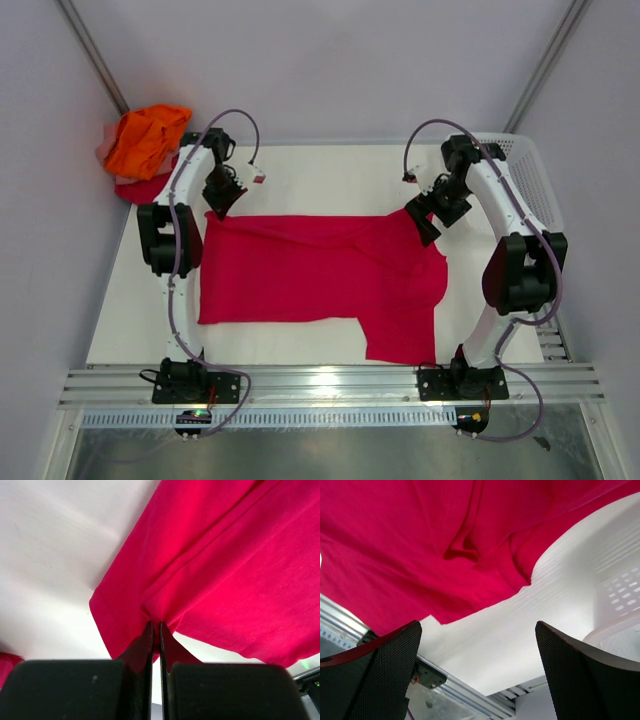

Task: Fold and stack the t-shirts
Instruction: Fold the flattened tshirt in 1/3 of the way

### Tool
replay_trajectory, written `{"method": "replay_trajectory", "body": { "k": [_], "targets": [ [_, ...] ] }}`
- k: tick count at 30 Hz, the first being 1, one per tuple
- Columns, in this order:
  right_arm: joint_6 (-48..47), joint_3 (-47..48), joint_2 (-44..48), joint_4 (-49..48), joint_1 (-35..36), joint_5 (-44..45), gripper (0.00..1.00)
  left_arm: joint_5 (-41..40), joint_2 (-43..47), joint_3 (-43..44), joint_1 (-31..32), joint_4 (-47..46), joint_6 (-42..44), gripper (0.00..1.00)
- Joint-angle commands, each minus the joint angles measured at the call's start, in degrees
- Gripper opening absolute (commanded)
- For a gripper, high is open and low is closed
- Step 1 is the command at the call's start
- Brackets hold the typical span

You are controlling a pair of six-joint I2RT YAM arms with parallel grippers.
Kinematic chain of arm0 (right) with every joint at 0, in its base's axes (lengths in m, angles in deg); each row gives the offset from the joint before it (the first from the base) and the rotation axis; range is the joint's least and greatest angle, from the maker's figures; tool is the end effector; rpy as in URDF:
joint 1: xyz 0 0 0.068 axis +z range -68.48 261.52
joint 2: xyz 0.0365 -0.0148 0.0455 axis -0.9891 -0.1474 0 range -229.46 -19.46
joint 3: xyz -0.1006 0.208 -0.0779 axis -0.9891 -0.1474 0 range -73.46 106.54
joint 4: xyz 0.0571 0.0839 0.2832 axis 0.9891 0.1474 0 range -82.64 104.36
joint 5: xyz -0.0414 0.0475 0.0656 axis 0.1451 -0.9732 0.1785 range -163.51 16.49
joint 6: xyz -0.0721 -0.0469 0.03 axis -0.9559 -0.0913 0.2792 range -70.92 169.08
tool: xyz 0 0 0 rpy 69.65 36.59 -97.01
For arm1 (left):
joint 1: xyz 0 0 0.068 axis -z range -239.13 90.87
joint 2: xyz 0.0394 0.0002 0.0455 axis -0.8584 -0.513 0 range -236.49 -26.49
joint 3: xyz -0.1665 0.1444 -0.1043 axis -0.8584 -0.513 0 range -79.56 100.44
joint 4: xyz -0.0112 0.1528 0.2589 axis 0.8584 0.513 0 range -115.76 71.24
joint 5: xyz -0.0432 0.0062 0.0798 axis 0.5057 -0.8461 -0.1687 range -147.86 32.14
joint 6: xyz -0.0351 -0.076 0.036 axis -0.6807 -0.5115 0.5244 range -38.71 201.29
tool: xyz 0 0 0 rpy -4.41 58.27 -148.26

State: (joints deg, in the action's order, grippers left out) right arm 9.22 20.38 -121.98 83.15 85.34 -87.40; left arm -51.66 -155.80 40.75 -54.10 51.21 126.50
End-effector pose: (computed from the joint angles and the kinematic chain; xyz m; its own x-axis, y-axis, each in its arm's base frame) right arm 0.3758 0.0446 0.2054 -0.7061 -0.6707 -0.2271 -0.7038 0.6999 0.1216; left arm 0.4691 -0.0502 0.1541 -0.6328 0.7641 -0.1258 0.7720 0.6351 -0.0261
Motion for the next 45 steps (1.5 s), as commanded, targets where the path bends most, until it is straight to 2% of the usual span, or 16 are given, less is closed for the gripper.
{"method": "replay_trajectory", "body": {
  "k": [1, 6, 12, 19, 26, 35, 45],
  "targets": [
    [8.36, 4.85, -2.94, -7.82, 0.84, 0.61, 0.99, -2.06, 2.49, -0.25, 1.37, 16.19, 0.40, 0.00],
    [11.11, 6.62, -6.63, -11.10, 3.65, 2.10, 0.99, -2.77, 3.10, -0.95, 1.91, 16.46, 0.14, 0.00],
    [11.90, 0.73, -8.47, -19.00, 10.59, 5.45, 0.99, -0.14, 4.68, -4.02, 1.99, 14.97, -0.56, 0.00],
    [15.94, 3.79, -15.16, -22.17, 12.71, 9.22, 0.99, 3.65, 6.62, -4.39, 1.99, 16.01, -0.39, 0.00],
    [16.91, 5.47, -18.68, -22.18, 12.80, 11.78, 0.99, -0.21, 7.59, -3.15, 1.99, 18.22, 1.54, 0.00],
    [16.04, 6.00, -19.12, -19.63, 12.71, 13.62, 0.99, -11.90, 7.85, -4.03, 3.13, 18.13, 3.04, 0.00],
    [16.12, 7.76, -19.29, -18.22, 12.71, 16.87, 0.99, -20.78, 7.59, -13.43, 9.89, 16.02, 4.45, 0.00]
  ]
}}
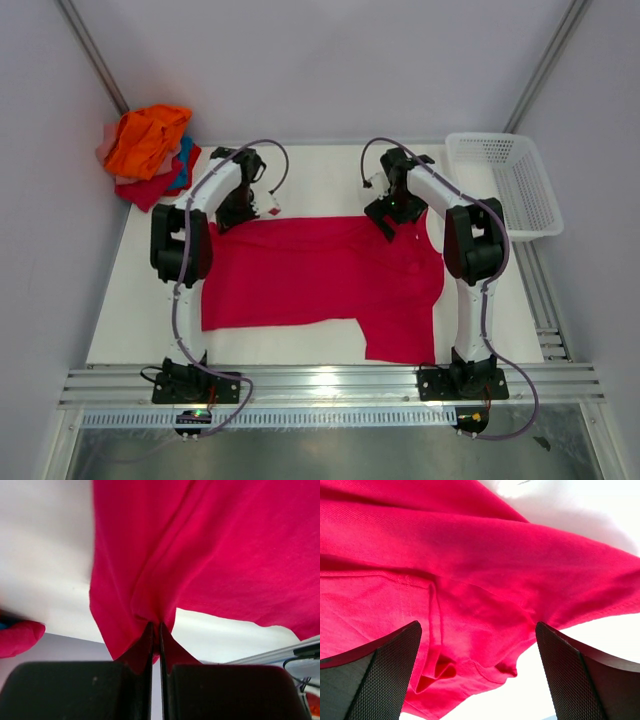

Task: Fold and stack the t-shirts
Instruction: Fold the flattened tshirt in 1/3 of the way

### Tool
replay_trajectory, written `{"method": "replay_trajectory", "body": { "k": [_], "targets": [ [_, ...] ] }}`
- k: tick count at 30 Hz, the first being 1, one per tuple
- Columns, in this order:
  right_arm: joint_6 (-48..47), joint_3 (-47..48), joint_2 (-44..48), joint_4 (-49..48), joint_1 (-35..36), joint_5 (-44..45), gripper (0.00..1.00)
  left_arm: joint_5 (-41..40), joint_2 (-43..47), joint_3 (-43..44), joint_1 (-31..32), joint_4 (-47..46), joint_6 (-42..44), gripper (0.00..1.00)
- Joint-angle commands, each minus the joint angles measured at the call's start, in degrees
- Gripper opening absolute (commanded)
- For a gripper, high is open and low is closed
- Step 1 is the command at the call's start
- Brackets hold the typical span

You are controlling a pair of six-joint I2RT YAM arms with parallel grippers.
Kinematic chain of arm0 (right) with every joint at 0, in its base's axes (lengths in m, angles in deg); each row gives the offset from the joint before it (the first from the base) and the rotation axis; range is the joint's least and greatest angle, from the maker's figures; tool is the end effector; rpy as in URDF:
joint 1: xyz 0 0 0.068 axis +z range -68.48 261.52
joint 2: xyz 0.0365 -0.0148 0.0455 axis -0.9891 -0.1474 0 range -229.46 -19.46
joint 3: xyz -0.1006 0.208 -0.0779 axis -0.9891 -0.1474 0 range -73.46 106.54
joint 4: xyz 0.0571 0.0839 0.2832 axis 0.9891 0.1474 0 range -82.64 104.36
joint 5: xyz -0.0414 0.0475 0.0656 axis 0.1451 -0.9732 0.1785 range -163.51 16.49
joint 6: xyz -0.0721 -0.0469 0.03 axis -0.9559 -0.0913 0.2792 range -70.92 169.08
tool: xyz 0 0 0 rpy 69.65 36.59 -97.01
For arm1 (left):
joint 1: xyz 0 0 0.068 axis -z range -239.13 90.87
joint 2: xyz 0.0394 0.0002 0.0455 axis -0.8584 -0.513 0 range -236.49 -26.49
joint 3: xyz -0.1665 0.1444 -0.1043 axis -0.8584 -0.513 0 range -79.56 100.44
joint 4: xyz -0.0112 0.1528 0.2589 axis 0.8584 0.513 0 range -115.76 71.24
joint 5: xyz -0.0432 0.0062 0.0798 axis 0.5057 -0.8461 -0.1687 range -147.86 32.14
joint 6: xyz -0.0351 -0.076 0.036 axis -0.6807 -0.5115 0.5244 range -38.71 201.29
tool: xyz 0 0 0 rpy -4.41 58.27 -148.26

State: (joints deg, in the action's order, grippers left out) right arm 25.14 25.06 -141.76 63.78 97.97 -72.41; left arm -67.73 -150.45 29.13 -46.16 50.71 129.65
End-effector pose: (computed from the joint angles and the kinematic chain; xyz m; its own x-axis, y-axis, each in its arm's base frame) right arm 0.4397 0.1281 0.0973 -0.7502 -0.6445 -0.1479 -0.6393 0.7640 -0.0864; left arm 0.4304 -0.0848 0.1355 -0.4781 0.8657 0.1484 0.8783 0.4694 0.0911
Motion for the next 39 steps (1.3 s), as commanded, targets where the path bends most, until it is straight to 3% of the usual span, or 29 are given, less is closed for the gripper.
{"method": "replay_trajectory", "body": {
  "k": [1, 3, 5, 6, 7, 10, 14, 18, 20, 24, 26, 29, 33, 39],
  "targets": [
    [0.13, 3.34, 0.14, 1.32, 0.08, 2.06, 0.99, -5.59, 1.89, -2.33, 2.40, 17.39, 1.30, 0.00],
    [-0.05, 3.61, 0.04, 1.50, 0.16, 3.37, 0.99, -6.39, 0.92, -2.51, 3.72, 18.36, 1.30, 0.04],
    [-0.22, 3.96, -0.39, 1.85, 0.08, 4.08, 0.99, -9.27, 0.91, -3.99, 5.21, 18.63, 1.91, 0.49],
    [-0.23, 4.57, -0.66, 2.11, 0.08, 4.52, 1.00, -10.68, 1.00, -4.61, 5.74, 18.63, 2.35, 0.84],
    [-0.31, 5.10, -0.83, 2.29, 0.08, 4.96, 0.99, -11.92, 0.92, -4.97, 6.18, 18.72, 3.05, 0.99],
    [0.21, 7.29, -1.54, 2.64, 0.08, 4.79, 0.99, -12.98, -1.01, -1.82, 6.89, 18.72, 3.50, 0.99],
    [1.53, 9.49, -1.98, 2.29, 0.16, 3.56, 1.00, -7.81, -4.44, 8.80, 6.80, 18.11, 1.23, 0.99],
    [3.11, 9.76, -1.45, 0.27, 0.08, 3.55, 0.99, -5.08, -4.98, 13.84, 6.19, 9.09, -5.71, 0.99],
    [4.08, 8.19, 0.39, -2.18, 0.08, 4.69, 0.99, -0.87, -2.70, 12.70, 5.32, -1.03, -10.10, 0.99],
    [5.22, 1.78, 4.69, -9.92, 0.08, 5.58, 0.99, 3.97, 2.40, 7.70, 2.77, -16.06, -28.78, 0.99],
    [5.75, -0.07, 6.46, -12.11, 0.08, 4.35, 0.99, 11.06, 5.90, 2.80, 0.40, -23.45, -35.06, 0.99],
    [6.19, -2.45, 8.03, -13.17, 0.08, -0.13, 1.00, 19.95, 7.15, 0.04, -3.46, -24.88, -40.53, 0.99],
    [6.28, -7.20, 9.45, -16.43, 0.16, -2.78, 0.99, 22.08, 7.07, -2.68, -8.48, -25.13, -42.11, 0.99],
    [5.84, -9.57, 9.71, -17.31, 0.08, -4.35, 0.99, 32.44, 7.42, -9.44, -19.11, -27.42, -44.93, 0.99]
  ]
}}
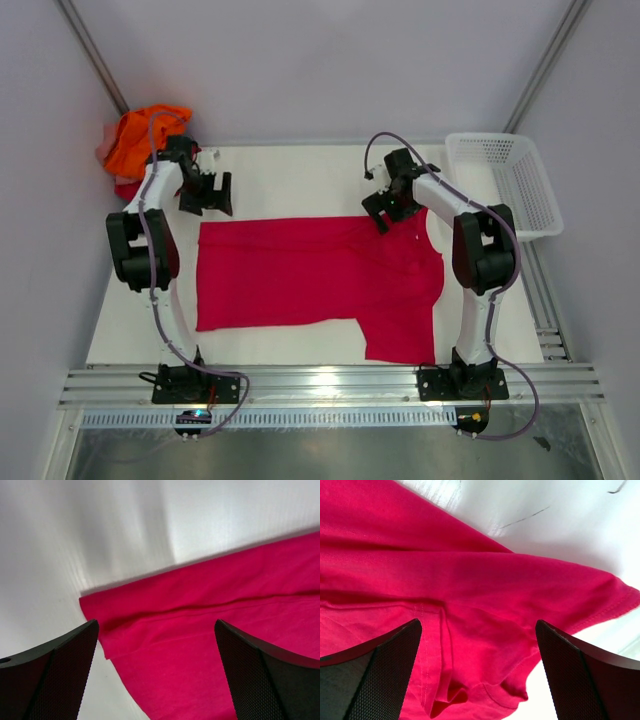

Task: Fold and stack the t-shirts
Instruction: Fold the flattened tshirt in 1/3 of the way

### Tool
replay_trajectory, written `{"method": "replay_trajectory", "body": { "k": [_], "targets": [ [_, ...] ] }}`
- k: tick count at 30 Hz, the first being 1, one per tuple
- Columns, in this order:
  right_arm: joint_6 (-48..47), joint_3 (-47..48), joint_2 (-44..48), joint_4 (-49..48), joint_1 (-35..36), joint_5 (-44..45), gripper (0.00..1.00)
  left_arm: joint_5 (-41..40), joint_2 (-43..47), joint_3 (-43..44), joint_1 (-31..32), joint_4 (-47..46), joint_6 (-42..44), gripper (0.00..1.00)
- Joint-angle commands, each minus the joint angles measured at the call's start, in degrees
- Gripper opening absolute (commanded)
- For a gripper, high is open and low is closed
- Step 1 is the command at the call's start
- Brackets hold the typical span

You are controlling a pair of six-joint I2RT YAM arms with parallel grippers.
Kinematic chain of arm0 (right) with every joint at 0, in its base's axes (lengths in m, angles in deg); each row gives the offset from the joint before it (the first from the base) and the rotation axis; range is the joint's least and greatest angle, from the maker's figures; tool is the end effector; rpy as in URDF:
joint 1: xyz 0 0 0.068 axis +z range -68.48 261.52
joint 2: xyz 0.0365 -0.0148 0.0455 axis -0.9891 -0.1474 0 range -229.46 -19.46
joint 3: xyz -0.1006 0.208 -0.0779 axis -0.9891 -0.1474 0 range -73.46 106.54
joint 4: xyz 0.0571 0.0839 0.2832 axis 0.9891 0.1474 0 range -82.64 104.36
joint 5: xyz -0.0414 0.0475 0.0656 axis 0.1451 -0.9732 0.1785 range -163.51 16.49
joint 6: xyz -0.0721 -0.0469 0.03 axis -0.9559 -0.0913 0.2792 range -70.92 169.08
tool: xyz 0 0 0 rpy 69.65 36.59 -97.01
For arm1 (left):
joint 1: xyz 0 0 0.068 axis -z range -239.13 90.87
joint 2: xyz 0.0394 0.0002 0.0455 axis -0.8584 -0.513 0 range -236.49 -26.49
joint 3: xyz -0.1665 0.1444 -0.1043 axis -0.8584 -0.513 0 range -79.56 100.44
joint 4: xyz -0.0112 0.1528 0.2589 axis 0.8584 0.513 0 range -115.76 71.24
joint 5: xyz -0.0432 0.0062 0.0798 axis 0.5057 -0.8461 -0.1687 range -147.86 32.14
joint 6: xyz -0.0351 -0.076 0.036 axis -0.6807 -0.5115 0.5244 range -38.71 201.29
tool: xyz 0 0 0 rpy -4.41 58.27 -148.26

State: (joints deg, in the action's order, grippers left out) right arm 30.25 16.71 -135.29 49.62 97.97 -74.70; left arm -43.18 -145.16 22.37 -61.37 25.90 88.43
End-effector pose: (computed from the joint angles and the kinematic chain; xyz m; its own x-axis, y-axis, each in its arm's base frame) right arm 0.4453 0.1332 0.1099 -0.7474 -0.5571 -0.3620 -0.5618 0.8208 -0.1032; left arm 0.4809 -0.0020 0.1514 -0.9150 0.0847 -0.3944 0.1705 0.9672 -0.1880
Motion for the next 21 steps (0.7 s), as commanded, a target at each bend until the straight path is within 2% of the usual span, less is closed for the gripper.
{"method": "replay_trajectory", "body": {
  "k": [1, 7, 16, 21],
  "targets": [
    [0.64, -1.66, 3.33, -3.41, 0.08, -2.23, 0.99, 8.95, 2.13, -3.48, -5.04, -2.79, -3.62, 0.99],
    [0.72, -1.93, 2.10, -3.24, 0.08, -2.76, 0.99, 17.13, 2.48, -7.62, -5.76, -2.27, -0.90, 0.99],
    [0.29, -2.37, 1.66, -3.67, 0.08, -3.03, 0.99, 21.80, 0.55, -8.50, -5.85, -1.38, 1.30, 0.99],
    [-0.50, -2.63, 1.66, -3.68, 0.08, -2.85, 0.99, 26.97, -0.07, -7.45, -5.76, 1.42, 3.32, 0.99]
  ]
}}
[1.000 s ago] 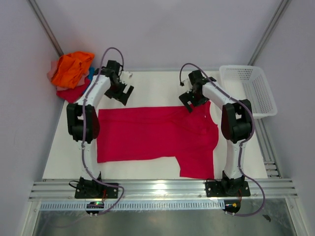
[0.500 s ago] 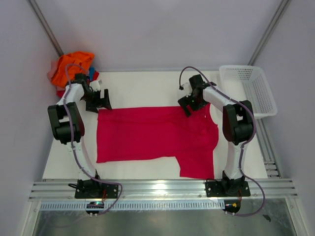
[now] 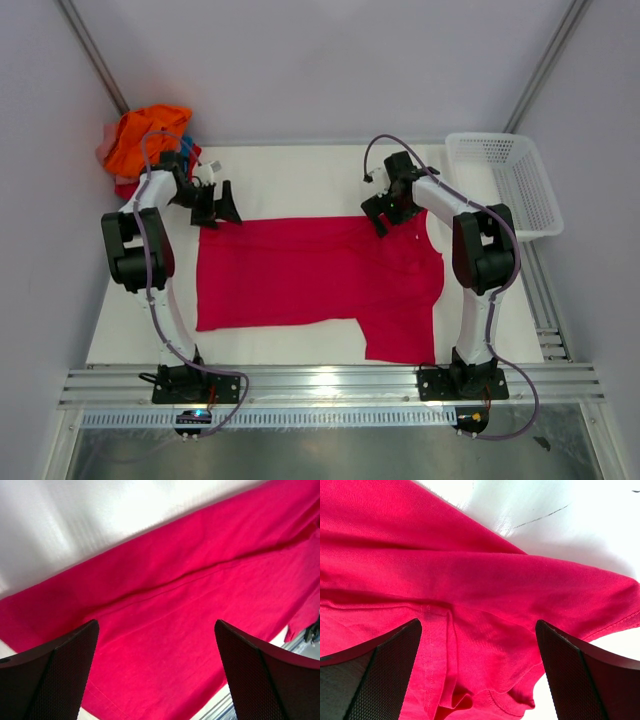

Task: Fold and stack the t-shirts
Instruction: Fold the flattened tshirt in 1/3 of the way

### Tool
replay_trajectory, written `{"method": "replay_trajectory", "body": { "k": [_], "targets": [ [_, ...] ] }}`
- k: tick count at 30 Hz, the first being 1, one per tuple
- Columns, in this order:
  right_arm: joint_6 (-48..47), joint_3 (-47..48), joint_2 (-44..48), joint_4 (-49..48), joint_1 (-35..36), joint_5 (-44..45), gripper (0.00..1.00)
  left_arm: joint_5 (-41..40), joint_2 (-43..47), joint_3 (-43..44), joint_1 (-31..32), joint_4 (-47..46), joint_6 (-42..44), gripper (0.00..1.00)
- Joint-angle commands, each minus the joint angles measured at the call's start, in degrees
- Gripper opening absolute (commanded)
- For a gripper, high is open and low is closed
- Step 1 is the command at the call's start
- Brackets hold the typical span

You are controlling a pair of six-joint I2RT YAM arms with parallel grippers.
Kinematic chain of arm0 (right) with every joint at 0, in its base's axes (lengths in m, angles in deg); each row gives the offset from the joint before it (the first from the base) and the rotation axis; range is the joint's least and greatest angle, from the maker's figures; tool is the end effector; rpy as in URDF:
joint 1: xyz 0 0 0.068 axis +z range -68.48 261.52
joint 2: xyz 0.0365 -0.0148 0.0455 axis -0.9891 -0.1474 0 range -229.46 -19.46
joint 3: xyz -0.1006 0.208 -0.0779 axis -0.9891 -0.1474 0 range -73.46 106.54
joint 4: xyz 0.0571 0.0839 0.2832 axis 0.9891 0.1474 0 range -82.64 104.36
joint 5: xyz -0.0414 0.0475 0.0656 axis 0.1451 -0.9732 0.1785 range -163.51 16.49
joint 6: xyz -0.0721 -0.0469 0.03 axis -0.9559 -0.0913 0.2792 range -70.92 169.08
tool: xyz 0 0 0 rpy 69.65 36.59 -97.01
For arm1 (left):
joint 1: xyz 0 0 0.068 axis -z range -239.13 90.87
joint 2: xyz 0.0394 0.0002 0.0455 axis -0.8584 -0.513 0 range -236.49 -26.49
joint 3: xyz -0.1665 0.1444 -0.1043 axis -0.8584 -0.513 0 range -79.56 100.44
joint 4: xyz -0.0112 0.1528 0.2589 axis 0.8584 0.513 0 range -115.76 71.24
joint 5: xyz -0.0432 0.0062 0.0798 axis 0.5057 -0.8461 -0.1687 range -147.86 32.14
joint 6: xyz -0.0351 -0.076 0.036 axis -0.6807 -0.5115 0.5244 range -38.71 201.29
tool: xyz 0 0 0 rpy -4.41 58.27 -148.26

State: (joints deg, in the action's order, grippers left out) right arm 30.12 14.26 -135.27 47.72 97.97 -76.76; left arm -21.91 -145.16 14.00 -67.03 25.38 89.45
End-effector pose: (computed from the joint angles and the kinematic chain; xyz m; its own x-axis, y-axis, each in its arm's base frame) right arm 0.4400 0.1347 0.0975 -0.7453 -0.5583 -0.3645 -0.5760 0.8145 -0.0696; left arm 0.4530 0.0144 0.1153 -0.9486 -0.0154 -0.3160 0.1633 0.8317 -0.5307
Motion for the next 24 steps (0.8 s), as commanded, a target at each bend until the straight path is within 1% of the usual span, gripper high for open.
{"method": "replay_trajectory", "body": {
  "k": [1, 2, 3, 5, 6, 8, 11, 12, 14, 15, 16, 18, 20, 24],
  "targets": [
    [-0.55, -0.18, 1.55, -1.77, 0.08, -0.80, 0.99, 6.76, -0.50, 1.62, -0.18, 3.52, 4.82, 0.99],
    [-0.55, -0.18, 1.55, -1.77, 0.08, -0.71, 0.99, 8.34, -1.81, 2.50, -0.10, 8.23, 6.50, 0.99],
    [-0.64, -0.10, 1.55, -1.69, 0.08, -0.80, 0.99, 8.79, -2.61, 4.77, -0.10, 10.98, 8.34, 0.99],
    [-0.73, 0.17, 1.29, -1.16, 0.08, -1.32, 0.99, 9.58, -4.19, 6.80, -0.10, 16.17, 13.51, 0.99],
    [-0.64, 0.25, 1.20, -1.16, 0.08, -1.50, 0.99, 9.58, -5.07, 7.68, -0.10, 19.32, 14.59, 0.99],
    [-0.55, 0.43, 1.11, -0.90, 0.08, -1.85, 0.99, 8.71, -4.99, 7.52, -0.18, 20.06, 15.48, 0.99],
    [-0.55, 0.43, 1.11, -0.72, 0.08, -1.76, 0.99, 4.50, -2.19, 5.50, -0.10, 16.29, 13.21, 0.99],
    [-0.72, 0.43, 1.20, -0.81, 0.16, -1.76, 0.99, 1.88, 0.17, 4.62, -0.10, 12.45, 12.06, 0.99],
    [-0.81, 0.34, 1.20, -0.90, 0.08, -1.76, 0.99, -1.04, 2.56, 1.20, -0.10, 8.56, 9.34, 0.99],
    [-0.81, 0.26, 1.11, -0.72, 0.08, -1.76, 0.99, -2.44, 3.70, 0.06, -0.10, 5.06, 8.54, 0.99],
    [-0.81, 0.34, 0.94, -0.72, 0.16, -1.85, 0.99, -4.81, 5.63, -2.30, -0.18, 3.29, 7.67, 0.99],
    [-0.82, 0.43, 0.76, -0.55, 0.16, -1.94, 0.99, -6.49, 6.96, -3.90, -0.10, 0.99, 6.35, 0.99],
    [-0.90, 0.52, 0.58, -0.37, 0.08, -1.94, 0.99, -9.29, 7.75, -4.52, -0.18, -1.38, 5.12, 0.99],
    [-1.08, 0.52, 0.67, -0.28, 0.08, -1.94, 0.99, -12.74, 7.23, -2.07, -0.45, -2.44, 3.36, 0.99]
  ]
}}
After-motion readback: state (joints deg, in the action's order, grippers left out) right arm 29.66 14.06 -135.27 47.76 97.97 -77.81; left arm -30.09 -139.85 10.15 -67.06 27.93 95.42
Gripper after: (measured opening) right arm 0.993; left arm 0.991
